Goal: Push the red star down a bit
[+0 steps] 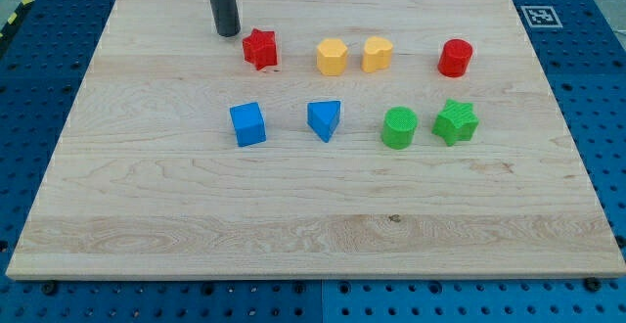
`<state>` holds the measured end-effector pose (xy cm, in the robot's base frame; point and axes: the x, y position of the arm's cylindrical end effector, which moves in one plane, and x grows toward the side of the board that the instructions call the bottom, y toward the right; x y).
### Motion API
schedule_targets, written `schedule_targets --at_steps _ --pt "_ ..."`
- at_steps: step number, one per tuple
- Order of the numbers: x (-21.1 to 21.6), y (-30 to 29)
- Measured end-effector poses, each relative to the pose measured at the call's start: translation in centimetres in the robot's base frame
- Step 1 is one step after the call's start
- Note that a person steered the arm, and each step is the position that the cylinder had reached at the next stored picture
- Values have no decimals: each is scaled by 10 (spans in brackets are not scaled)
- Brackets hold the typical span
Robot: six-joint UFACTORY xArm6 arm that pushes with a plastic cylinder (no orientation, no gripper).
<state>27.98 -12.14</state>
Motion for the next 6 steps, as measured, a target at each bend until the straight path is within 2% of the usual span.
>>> schedule_targets --at_steps 3,5,6 --pt "4 23" --pt "26 56" --pt "18 61"
